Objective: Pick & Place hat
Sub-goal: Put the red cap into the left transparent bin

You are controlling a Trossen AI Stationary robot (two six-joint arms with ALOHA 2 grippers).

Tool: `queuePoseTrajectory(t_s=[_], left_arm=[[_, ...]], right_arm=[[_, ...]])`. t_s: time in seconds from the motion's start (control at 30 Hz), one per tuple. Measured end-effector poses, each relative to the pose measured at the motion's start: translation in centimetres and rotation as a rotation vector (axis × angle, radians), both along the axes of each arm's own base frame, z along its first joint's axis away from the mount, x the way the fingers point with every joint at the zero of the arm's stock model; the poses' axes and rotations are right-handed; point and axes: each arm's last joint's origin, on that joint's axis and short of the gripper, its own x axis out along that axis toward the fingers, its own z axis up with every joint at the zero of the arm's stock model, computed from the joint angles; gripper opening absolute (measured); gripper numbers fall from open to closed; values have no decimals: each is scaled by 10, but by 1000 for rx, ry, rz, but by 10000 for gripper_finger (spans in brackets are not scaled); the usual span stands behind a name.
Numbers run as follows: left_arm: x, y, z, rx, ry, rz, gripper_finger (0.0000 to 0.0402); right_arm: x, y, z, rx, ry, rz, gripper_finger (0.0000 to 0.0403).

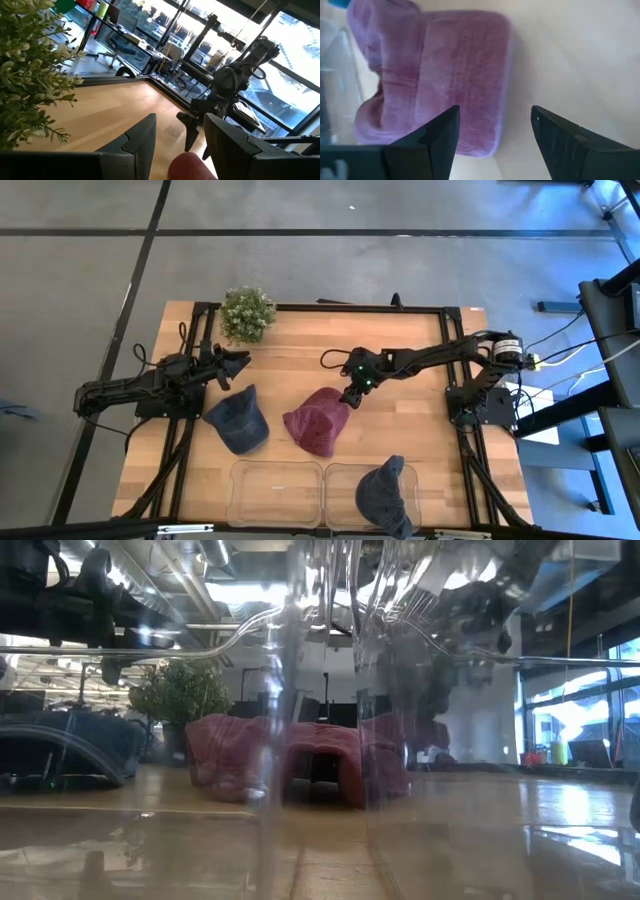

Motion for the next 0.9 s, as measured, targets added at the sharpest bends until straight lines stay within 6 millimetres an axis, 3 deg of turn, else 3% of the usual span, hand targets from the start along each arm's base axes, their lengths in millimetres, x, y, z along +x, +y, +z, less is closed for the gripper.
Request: queuePoseTrajectory(t_s=[0.3,0.43,0.67,0.8,0.9], left_arm=[[0,0,-1,-1,6,1,161],[0,0,-1,-1,5,1,161],[1,-1,1,2,-6,-48,161],[1,-2,1,26,-6,-76,161],[1,-4,6,144,-14,-128,161]], right_arm=[[9,3,-16,116,-42,86,226],[9,3,-15,131,-51,102,168],[15,4,-8,162,-140,151,29],[20,2,-1,222,-213,150,16],[22,-3,7,349,-264,146,16]])
